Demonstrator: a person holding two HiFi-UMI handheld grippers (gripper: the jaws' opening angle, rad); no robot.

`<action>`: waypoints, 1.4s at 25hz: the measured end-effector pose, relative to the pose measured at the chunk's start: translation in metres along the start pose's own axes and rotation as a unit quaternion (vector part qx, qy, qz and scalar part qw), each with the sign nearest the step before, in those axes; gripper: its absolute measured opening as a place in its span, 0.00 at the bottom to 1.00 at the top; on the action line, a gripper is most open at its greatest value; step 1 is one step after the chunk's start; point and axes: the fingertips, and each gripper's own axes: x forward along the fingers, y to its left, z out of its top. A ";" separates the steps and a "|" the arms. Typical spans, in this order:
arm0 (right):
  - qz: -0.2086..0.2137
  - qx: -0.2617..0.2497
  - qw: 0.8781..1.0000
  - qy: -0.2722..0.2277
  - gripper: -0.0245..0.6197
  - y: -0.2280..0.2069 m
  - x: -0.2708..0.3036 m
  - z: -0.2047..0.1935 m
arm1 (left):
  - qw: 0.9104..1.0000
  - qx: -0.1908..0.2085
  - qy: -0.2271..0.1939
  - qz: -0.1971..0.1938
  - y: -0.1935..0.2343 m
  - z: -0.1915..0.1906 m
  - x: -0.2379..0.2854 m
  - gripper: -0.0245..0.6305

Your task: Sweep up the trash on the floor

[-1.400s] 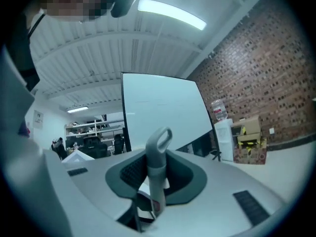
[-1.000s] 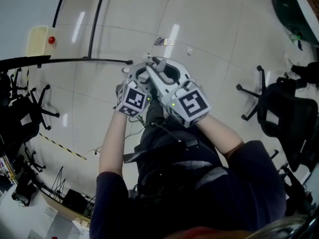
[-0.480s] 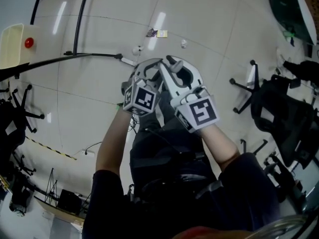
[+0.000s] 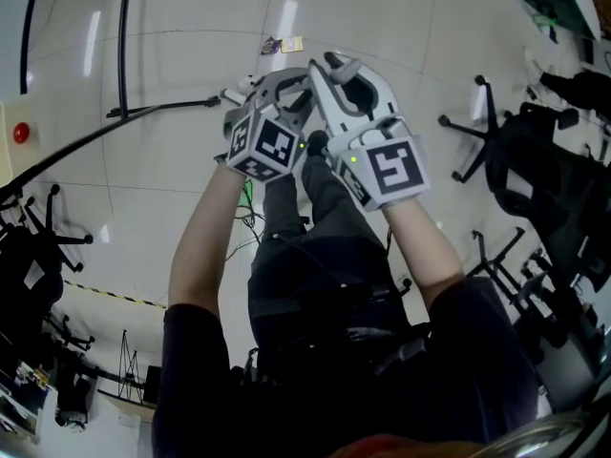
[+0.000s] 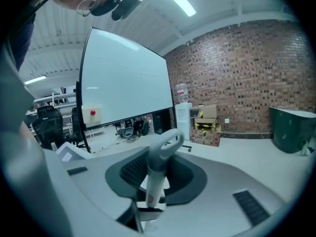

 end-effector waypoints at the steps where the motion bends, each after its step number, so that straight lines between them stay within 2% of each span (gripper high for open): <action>1: -0.008 0.006 1.000 0.000 0.19 -0.010 0.000 0.000 | 1.000 0.000 -0.001 -0.003 0.000 0.003 0.008 0.16; 9: -0.054 0.023 0.998 -0.028 0.19 -0.078 -0.005 0.011 | 0.999 0.039 -0.010 -0.035 0.003 0.036 0.062 0.16; 17: -0.064 0.020 0.997 -0.042 0.19 -0.118 -0.020 0.030 | 0.995 0.078 -0.001 -0.054 0.002 0.073 0.096 0.16; 23: -0.058 0.044 0.996 -0.054 0.19 -0.132 -0.026 0.035 | 0.993 0.093 0.013 -0.068 -0.003 0.081 0.105 0.16; 27: -0.034 0.063 0.996 -0.053 0.19 -0.126 -0.027 0.034 | 0.992 0.101 0.032 -0.075 -0.006 0.075 0.101 0.16; 35: -0.042 0.050 0.997 -0.047 0.19 -0.128 -0.039 0.039 | 0.986 0.116 0.041 -0.117 -0.016 0.085 0.103 0.16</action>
